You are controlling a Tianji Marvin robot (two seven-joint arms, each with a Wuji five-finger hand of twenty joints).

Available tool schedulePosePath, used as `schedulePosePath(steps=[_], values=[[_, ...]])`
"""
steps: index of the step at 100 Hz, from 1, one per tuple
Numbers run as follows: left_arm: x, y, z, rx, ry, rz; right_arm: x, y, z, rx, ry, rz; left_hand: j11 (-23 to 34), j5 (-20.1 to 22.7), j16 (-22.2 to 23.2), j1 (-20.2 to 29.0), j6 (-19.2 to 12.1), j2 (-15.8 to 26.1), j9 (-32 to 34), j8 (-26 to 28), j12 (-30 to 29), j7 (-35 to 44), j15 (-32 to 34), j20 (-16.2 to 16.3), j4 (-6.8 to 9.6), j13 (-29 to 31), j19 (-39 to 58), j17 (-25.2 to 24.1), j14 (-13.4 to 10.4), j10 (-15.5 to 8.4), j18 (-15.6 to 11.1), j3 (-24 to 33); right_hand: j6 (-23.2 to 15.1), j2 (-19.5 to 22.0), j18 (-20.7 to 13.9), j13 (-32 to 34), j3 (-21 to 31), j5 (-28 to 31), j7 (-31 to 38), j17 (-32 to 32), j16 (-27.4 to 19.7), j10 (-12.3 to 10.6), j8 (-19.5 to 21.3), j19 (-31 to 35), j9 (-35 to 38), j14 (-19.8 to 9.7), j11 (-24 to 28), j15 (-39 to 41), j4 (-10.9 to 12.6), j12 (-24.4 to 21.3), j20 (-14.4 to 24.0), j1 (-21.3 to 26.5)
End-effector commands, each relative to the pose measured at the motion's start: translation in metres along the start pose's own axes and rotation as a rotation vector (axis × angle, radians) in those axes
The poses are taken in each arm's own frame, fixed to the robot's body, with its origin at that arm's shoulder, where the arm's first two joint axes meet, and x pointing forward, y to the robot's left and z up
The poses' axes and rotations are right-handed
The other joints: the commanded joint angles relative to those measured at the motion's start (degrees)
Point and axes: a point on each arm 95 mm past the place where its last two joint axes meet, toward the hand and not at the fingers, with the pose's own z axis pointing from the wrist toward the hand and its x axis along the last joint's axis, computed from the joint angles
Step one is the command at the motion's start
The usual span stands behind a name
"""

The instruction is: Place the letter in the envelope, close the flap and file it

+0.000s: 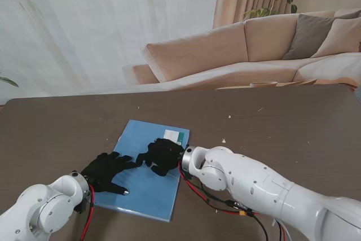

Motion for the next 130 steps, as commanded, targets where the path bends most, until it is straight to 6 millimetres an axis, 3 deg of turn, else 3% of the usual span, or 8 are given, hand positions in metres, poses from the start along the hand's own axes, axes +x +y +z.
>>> schedulePosePath(steps=[1, 25, 69, 130], values=[[0.004, 0.008, 0.001, -0.031, 0.002, -0.008, 0.003, -0.002, 0.002, 0.02, 0.013, 0.0, -1.9, -3.0, 0.8, 1.4, -0.7, 0.6, -1.1, -0.4, -1.2, -1.8, 0.8, -0.1, 0.38, -0.1, -0.2, -0.8, -1.4, -1.4, -1.0, -0.3, -0.9, -1.2, 0.0, 0.7, 1.8, 1.2, 1.0, 0.3, -0.9, -0.9, -0.9, 1.8, 2.2, 0.7, 0.2, -0.6, -1.1, 0.7, 0.0, 1.9], [0.004, 0.007, 0.001, -0.032, 0.001, -0.006, 0.004, -0.001, 0.002, 0.011, 0.018, 0.009, -1.9, -3.0, 0.7, 1.6, -0.8, 0.6, -1.1, -0.3, -1.5, -2.2, 0.7, -0.1, 0.45, -0.1, -0.3, -0.8, -1.3, -1.5, -1.0, -0.4, -0.9, -0.9, 0.0, 0.5, 1.8, 0.8, 0.8, 0.1, -1.0, -0.5, -1.0, 1.8, 2.1, 0.7, -0.3, -0.8, -1.6, 0.7, -0.1, 1.6], [0.004, 0.007, 0.001, -0.034, 0.002, -0.004, 0.002, 0.001, -0.007, 0.007, -0.074, 0.009, -2.0, -3.0, 0.6, 2.0, -1.0, 0.8, -1.1, 0.1, -1.8, -2.6, 0.7, -0.2, 0.54, -0.1, -0.3, -0.8, -1.0, -1.5, -1.0, -0.7, -0.7, 1.8, 0.4, -0.6, 0.1, -0.3, 0.1, -0.5, -0.7, 1.3, -1.5, 1.8, -1.4, 1.9, 0.6, -0.5, 0.6, 1.0, 0.3, 0.1], [0.005, 0.008, 0.003, -0.039, -0.004, -0.003, 0.005, -0.008, 0.0, 0.046, -0.014, 0.018, -2.1, -3.1, 0.4, 2.4, -0.7, 1.0, -1.1, 0.1, -2.4, -3.6, 0.7, -0.3, 0.69, -0.2, -0.3, -0.9, -0.2, -1.5, -1.1, -1.0, -0.8, 0.3, 0.4, 0.1, 0.8, 0.8, 0.3, -0.2, -0.8, 0.5, -1.5, 1.7, 0.9, 1.3, 0.2, -0.7, -0.3, 0.6, 0.2, 1.4]])
